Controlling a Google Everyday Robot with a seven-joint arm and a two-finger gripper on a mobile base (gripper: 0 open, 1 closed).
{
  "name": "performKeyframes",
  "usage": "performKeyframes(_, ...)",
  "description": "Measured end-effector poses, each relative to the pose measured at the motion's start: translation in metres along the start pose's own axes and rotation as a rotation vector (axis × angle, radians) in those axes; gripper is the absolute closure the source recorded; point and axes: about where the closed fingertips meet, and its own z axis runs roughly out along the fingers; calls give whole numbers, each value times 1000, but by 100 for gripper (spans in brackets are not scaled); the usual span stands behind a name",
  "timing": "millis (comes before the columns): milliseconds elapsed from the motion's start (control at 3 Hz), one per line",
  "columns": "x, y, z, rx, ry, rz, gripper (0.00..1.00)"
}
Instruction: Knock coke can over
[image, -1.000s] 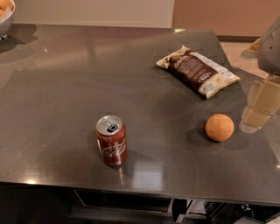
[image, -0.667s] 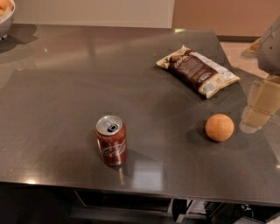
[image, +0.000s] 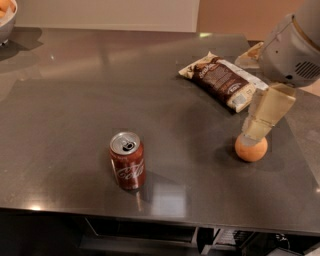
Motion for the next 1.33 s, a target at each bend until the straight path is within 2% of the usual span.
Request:
performKeyframes(667,-62,13,45,-113,-167,-130,0)
performKeyframes(1333,-110,52,92,-241,-294,-255,0)
